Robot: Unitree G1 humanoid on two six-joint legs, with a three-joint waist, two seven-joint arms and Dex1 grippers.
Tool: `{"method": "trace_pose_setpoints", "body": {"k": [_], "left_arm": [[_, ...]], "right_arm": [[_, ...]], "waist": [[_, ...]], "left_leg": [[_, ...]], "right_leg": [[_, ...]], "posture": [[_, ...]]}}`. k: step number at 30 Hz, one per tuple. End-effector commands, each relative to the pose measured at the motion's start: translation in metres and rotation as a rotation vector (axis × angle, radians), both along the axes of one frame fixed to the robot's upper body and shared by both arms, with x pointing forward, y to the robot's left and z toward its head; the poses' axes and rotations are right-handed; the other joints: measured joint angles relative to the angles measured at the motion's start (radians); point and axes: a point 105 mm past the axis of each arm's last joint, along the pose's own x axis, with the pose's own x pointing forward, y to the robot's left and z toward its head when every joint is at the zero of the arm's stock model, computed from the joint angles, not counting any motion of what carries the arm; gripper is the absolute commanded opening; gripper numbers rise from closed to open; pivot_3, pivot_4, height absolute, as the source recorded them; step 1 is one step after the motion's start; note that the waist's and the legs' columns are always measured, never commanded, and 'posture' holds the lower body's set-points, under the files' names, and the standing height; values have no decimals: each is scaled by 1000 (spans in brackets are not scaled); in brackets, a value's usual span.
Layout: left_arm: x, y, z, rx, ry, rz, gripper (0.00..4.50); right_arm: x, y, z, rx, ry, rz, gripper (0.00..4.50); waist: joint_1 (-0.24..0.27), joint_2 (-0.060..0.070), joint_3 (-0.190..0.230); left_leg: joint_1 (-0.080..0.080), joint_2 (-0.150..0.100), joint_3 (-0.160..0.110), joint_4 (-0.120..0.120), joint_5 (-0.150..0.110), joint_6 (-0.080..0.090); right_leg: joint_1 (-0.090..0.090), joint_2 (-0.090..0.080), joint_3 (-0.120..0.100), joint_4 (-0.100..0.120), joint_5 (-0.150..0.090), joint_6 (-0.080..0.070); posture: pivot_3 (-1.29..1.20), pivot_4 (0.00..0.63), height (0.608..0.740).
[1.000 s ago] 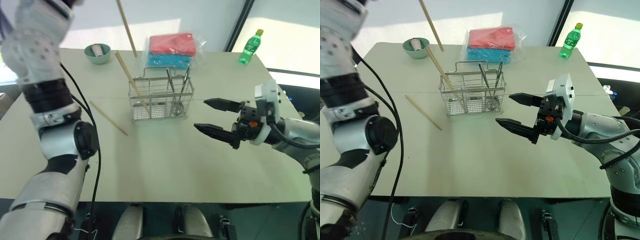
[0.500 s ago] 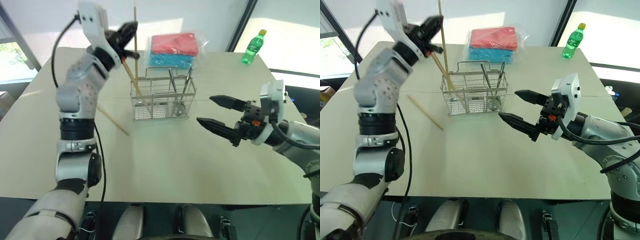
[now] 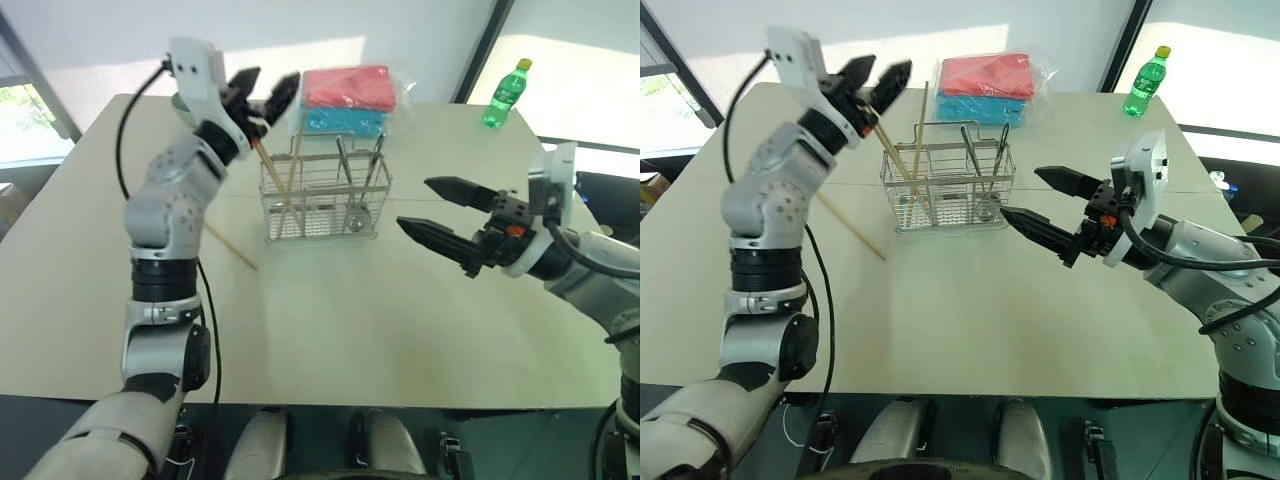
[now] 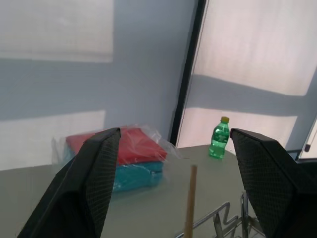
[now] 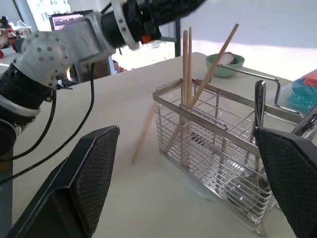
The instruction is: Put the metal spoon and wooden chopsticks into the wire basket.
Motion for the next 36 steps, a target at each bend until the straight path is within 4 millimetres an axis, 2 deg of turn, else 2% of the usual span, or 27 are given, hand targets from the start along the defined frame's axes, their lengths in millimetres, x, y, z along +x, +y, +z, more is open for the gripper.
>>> {"method": "trace_pose_setpoints", "body": {"k": [1, 3, 4, 6, 8, 9, 13, 16, 23, 26, 29, 33, 36], "left_arm": [[-25, 13, 64, -71, -158, 14, 3620], [-22, 42, 93, -189, -161, 130, 3620], [-18, 57, 101, -242, -143, 209, 3620], [-6, 83, 101, -280, -75, 381, 3620], [12, 98, 77, -153, 43, 588, 3620], [20, 107, 59, -135, 128, 678, 3620], [34, 130, -5, -120, 418, 869, 3620], [39, 131, -48, -106, 601, 897, 3620], [44, 114, -123, -118, 950, 915, 3620], [42, 115, -143, -84, 1013, 968, 3620], [42, 116, -153, -39, 1012, 1005, 3620], [42, 106, -173, -2, 1066, 984, 3620], [40, 106, -189, -3, 1120, 993, 3620]], "right_arm": [[0, 3, 8, 7, -41, 20, 4500], [2, 5, 8, 8, -41, 28, 4500], [2, 5, 8, 8, -42, 32, 4500], [4, 7, 8, 9, -43, 41, 4500], [5, 9, 8, 10, -44, 51, 4500], [6, 9, 8, 11, -45, 55, 4500], [8, 11, 8, 14, -46, 64, 4500], [7, 13, 8, 14, -46, 74, 4500], [4, 18, 4, 10, -38, 99, 4500], [3, 20, 2, 12, -38, 103, 4500], [0, 21, 0, 13, -33, 104, 4500], [-7, 22, -5, -12, -31, 117, 4500], [-9, 21, -4, -12, -33, 116, 4500]], "waist": [[-1, 0, 0], [-1, 0, 0], [0, 0, 0], [-2, 1, 0], [-4, 2, -1], [-2, 3, -1], [2, -1, -1], [0, -4, 0], [1, -4, 0], [1, -4, 0], [0, -4, 0], [2, -4, 0], [2, -4, 0]], "left_leg": [[0, 0, 0, 0, 0, 0], [0, 0, 0, 0, 0, 0], [0, 0, 0, 0, 0, 0], [1, 0, 0, -1, 0, 0], [3, 0, 1, -1, 0, 0], [4, 0, 1, -1, 0, 0], [3, 0, -1, 0, 0, 0], [1, -1, -1, 0, 0, -1], [0, -1, 0, -1, 3, -5], [0, -1, 0, -1, 1, -2], [0, -1, 0, 0, 1, -3], [1, -1, 0, -1, 2, -4], [0, -2, 0, 0, 2, -4]], "right_leg": [[0, 0, 0, 0, 0, 0], [0, 0, 0, 0, 0, 0], [0, 0, 0, 0, 0, 0], [0, 1, 0, 0, 0, 0], [1, 1, 0, 1, 0, 1], [2, 1, 0, 2, 0, 1], [2, 1, 0, 3, 0, 1], [0, 1, 0, 2, 0, 1], [-2, 0, 0, 1, 0, 1], [-2, 0, 0, 2, 0, 1], [-2, 0, 0, 3, 0, 1], [-2, 0, 0, 3, 0, 1], [-2, -1, 0, 3, 0, 1]], "posture": [[0, 150, 667], [0, 150, 667], [0, 150, 667], [0, 150, 667], [0, 150, 667], [0, 150, 667], [0, 150, 667], [0, 150, 667], [0, 150, 667], [0, 150, 667], [0, 150, 667], [0, 150, 667], [0, 150, 667]]}}
